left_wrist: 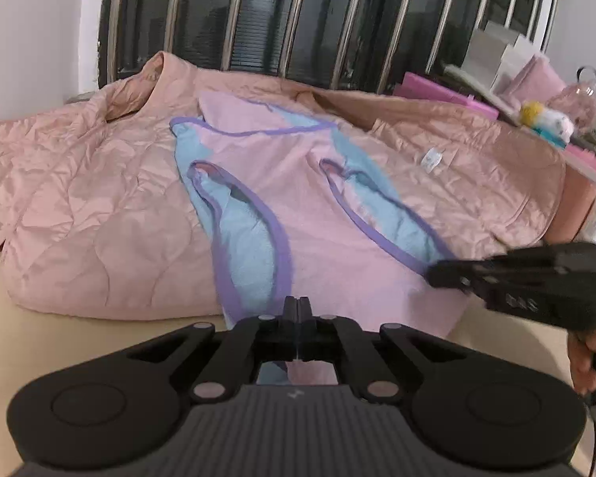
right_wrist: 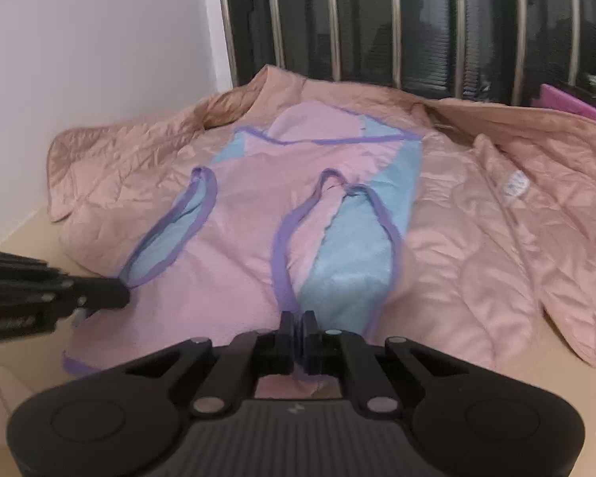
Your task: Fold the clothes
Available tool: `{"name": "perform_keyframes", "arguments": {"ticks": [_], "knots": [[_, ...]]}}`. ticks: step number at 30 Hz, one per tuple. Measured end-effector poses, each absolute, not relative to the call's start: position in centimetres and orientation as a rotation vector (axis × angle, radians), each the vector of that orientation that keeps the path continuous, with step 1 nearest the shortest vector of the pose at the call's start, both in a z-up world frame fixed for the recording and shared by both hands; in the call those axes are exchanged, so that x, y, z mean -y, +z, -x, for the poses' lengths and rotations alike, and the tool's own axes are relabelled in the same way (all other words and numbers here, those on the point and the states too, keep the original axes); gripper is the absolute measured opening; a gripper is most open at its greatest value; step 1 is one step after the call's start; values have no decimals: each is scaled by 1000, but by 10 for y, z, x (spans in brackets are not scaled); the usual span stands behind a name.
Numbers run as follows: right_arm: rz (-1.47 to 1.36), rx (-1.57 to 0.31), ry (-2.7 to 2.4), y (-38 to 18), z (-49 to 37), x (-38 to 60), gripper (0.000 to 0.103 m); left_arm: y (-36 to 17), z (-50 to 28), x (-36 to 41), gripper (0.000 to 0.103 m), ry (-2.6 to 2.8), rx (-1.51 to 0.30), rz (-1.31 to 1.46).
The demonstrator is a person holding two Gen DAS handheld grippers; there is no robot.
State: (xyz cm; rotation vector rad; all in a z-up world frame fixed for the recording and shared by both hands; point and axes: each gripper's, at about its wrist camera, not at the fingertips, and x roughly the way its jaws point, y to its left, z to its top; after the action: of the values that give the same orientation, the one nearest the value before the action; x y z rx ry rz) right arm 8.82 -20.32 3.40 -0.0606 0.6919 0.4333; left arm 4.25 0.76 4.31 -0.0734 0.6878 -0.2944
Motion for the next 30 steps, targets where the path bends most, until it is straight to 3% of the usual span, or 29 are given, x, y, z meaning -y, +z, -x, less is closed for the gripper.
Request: {"name": "perform_keyframes", "arguments": {"ticks": [7, 10, 11, 12, 13, 15, 18, 20, 22, 25, 26, 27, 30], "knots": [[-54, -576, 461, 74, 6, 257, 3, 89, 13, -32, 0, -367, -556, 155], [-56, -618, 407, 71, -2, 260, 17, 83, -3, -32, 7, -326, -597, 135], [-42, -627, 375, 68, -7, 260, 28, 76, -11, -32, 12, -312, -625, 120], [-14, -619, 335, 66, -11, 258, 29, 69, -16, -31, 17, -284, -646, 102], [8, -613, 306, 63, -15, 257, 29, 63, -18, -28, 31, -278, -664, 82], [4, -618, 306, 57, -24, 258, 29, 51, -23, -21, 48, -269, -699, 42], [-21, -675, 307, 41, -48, 258, 29, 37, -28, -8, 46, -267, -728, -8], [-18, -703, 331, 32, -57, 251, 29, 30, -28, -3, 15, -281, -733, -19], [0, -708, 361, 26, -57, 241, 28, 25, -32, -5, 4, -282, -740, 5], [22, -707, 355, 18, -55, 232, 22, 23, -27, -18, 2, -268, -724, 61], [19, -706, 358, 18, -54, 232, 9, 26, -22, -22, 2, -260, -710, 80], [15, -706, 361, 18, -52, 232, 3, 29, -16, -27, 2, -251, -696, 99], [43, -678, 306, 26, -36, 236, 1, 45, 14, -51, 1, -221, -638, 160]]}}
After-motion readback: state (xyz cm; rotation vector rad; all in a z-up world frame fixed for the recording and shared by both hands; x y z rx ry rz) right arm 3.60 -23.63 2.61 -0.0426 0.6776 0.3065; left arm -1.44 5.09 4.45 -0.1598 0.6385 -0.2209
